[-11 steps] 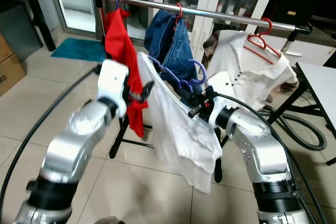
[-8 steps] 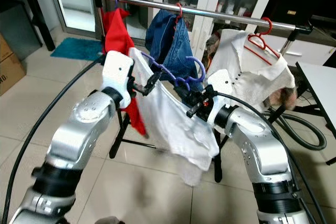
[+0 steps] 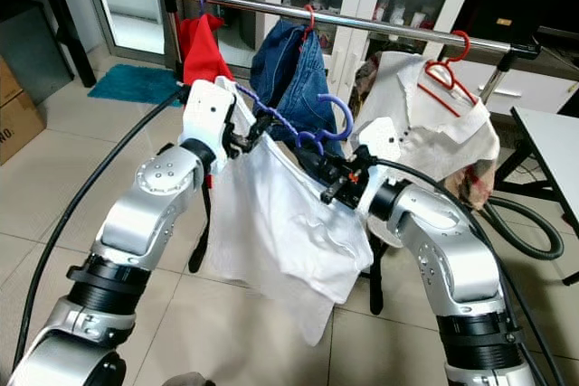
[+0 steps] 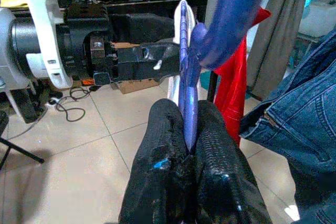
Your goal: Hang hanger
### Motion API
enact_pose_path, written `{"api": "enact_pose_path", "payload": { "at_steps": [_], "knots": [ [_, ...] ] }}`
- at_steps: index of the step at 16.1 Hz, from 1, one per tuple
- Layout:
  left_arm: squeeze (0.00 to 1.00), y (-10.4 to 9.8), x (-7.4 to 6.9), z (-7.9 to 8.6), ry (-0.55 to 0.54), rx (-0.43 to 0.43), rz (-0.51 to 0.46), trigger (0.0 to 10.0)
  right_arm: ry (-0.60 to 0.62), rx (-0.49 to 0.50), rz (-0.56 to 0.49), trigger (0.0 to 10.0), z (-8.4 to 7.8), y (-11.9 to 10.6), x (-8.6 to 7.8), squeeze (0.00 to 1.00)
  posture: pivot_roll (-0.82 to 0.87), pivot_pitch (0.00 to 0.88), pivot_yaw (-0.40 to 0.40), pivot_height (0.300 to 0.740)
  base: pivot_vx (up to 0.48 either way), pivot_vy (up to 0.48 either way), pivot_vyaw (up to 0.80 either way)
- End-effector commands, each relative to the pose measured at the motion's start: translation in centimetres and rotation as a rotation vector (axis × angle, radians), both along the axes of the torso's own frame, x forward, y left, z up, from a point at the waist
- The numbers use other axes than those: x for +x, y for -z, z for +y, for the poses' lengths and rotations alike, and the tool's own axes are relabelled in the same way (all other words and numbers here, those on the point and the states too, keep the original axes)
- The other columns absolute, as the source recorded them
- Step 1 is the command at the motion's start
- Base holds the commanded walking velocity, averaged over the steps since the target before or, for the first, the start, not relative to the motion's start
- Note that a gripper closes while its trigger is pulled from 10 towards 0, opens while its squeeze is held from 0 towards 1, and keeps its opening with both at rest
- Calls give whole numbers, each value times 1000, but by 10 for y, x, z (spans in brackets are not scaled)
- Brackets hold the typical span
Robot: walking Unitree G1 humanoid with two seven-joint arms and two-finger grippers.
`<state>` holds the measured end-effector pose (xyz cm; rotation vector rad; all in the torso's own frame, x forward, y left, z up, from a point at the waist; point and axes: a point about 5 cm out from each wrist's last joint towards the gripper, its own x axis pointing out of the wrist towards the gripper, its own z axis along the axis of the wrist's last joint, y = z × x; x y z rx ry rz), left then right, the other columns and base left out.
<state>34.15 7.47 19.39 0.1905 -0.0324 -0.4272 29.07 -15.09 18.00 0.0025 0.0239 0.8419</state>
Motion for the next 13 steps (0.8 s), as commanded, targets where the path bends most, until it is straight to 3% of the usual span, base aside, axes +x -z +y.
{"api": "enact_pose_path", "payload": {
  "at_steps": [1,13],
  "knots": [
    [0,-7,1,-7,15,-10,-28,0,3,7,-32,10000,-6,-6,-1,0,56,17,-59,740,0,0,0],
    [0,-7,-3,-10,1,-27,-40,0,-17,4,-19,10000,-6,0,-5,0,61,0,-59,740,0,0,0]
  ]
}}
